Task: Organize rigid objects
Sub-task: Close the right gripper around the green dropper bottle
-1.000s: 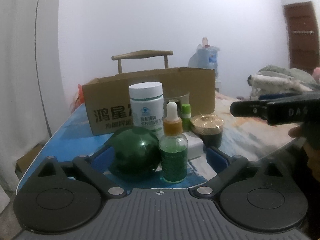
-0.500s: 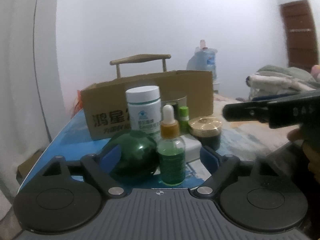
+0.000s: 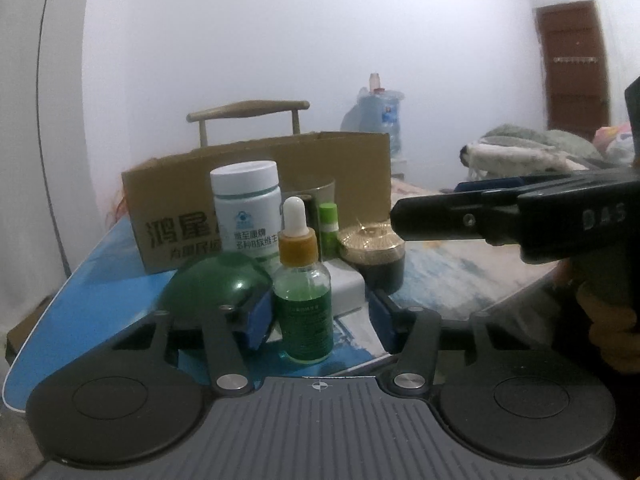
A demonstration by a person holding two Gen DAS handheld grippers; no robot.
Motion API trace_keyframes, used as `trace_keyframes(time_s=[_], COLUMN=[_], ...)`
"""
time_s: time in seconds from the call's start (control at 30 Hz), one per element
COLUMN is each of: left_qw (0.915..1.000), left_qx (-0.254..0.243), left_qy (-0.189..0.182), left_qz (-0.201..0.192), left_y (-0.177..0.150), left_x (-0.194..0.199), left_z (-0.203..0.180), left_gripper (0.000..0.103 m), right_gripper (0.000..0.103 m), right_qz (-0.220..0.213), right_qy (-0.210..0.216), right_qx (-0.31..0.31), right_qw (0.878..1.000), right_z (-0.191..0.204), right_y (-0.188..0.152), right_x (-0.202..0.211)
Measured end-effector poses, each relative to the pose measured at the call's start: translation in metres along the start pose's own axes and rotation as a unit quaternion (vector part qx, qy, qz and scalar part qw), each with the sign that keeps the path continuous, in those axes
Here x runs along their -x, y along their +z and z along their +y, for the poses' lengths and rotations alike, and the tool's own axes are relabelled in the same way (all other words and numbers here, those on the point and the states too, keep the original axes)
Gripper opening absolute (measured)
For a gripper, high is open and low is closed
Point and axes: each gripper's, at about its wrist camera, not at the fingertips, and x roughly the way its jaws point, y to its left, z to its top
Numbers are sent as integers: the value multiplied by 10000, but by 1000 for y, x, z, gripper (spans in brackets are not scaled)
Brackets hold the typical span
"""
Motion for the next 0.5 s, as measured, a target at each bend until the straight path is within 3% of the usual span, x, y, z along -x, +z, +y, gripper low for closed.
trace_keyframes(time_s=[0.13, 0.23, 0.5], left_qw=[9999, 9998, 9995], left_qx=[-65, 19, 284], left_qy=[108, 170, -28], left_qz=[9, 122, 130], left_y=[-1, -2, -2], left_x=[-2, -5, -7], left_z=[-2, 1, 9], left_gripper=[45, 31, 31], right_gripper=[103, 103, 99], right_qz=[51, 112, 387], right_qy=[181, 384, 668], right_qx=[90, 209, 398], right_qw=[9998, 9990, 9962], right_z=[5, 13, 33], right_y=[0, -1, -3], right_x=[-2, -5, -19])
